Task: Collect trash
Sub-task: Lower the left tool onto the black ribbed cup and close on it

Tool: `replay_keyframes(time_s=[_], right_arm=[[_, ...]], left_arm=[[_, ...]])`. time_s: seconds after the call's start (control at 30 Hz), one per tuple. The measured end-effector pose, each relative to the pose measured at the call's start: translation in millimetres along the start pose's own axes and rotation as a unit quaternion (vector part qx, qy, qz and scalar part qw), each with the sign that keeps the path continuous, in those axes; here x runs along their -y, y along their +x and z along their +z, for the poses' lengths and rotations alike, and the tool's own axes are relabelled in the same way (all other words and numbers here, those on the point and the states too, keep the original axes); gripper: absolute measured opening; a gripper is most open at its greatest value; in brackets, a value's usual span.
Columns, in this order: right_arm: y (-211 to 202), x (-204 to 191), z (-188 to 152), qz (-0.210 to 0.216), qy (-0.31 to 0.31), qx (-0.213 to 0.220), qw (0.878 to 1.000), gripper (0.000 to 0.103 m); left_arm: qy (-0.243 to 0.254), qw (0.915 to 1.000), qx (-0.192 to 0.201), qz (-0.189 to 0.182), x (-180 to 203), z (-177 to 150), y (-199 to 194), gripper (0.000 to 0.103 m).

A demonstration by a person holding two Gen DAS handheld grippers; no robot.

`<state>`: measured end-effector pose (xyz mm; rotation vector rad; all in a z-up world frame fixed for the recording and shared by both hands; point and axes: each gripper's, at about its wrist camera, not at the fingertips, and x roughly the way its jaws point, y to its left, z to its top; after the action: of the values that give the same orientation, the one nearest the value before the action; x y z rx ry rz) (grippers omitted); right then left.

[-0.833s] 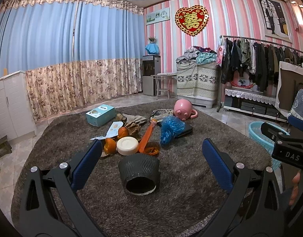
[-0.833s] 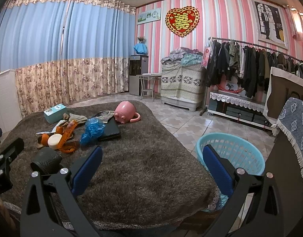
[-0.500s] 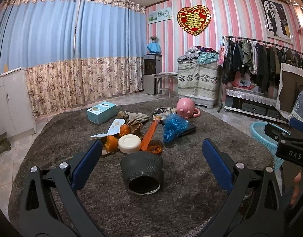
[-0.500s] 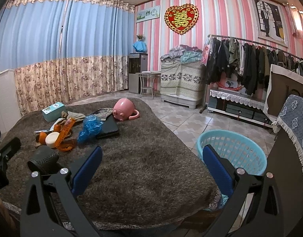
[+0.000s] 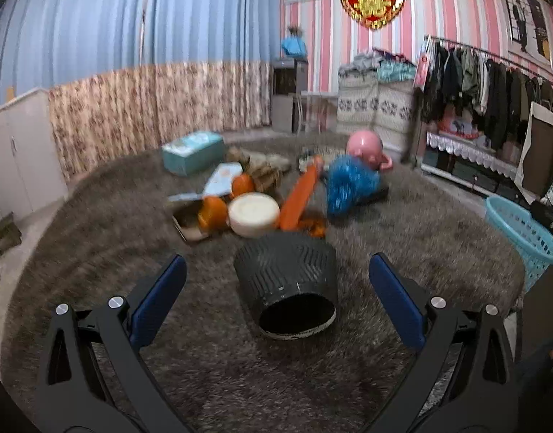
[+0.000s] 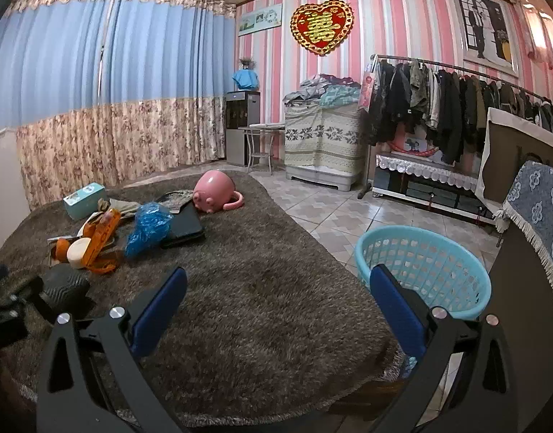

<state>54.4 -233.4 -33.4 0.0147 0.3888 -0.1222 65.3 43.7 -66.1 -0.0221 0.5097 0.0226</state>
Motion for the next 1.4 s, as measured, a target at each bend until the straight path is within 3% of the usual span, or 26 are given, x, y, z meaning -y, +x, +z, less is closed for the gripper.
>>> replay_keyframes(time_s=[0.13, 0.33, 0.53, 0.77, 0.93, 1.2, 1.4], right_arm=[[5.8, 2.4, -2.7, -0.001, 0.006, -0.001, 1.0, 0.099], [21.0, 3.0, -7.5, -0.024, 0.003, -0.047, 0.999, 0.099], [20.5, 1.8, -9.0, -0.03, -0.001, -0.046, 0.998, 0.099], [26.8, 1.6, -11.1, -0.024, 0.006, -0.059, 0.998, 0.099], [29.6, -10.3, -10.9, -0.024, -0.014, -0.063, 0.998, 0.099], [46.7, -58.2, 11.8, 0.056, -0.037, -0.079, 0.995, 0.099], [82.4, -132.5, 12.0, 0.102, -0.091, -0.093, 0.986, 0.099]], left_arm=[[0.006, 0.9997, -0.021, -0.008, 0.1, -5.9, 24.3, 0.098], [0.007, 0.9991, -0.038, -0.018, 1.6, -14.2, 43.3, 0.098], [0.007, 0.9987, -0.037, -0.035, 2.3, -13.6, 44.1, 0.097], [0.009, 0.9982, -0.045, -0.039, 0.9, -12.9, 47.4, 0.076], [0.004, 0.9978, -0.045, -0.047, -6.1, -7.7, 43.3, 0.074], [0.013, 0.9999, 0.0, -0.011, -32.0, 16.3, 26.6, 0.074], [-0.01, 0.9991, 0.013, 0.04, -87.6, 31.4, 29.3, 0.074]])
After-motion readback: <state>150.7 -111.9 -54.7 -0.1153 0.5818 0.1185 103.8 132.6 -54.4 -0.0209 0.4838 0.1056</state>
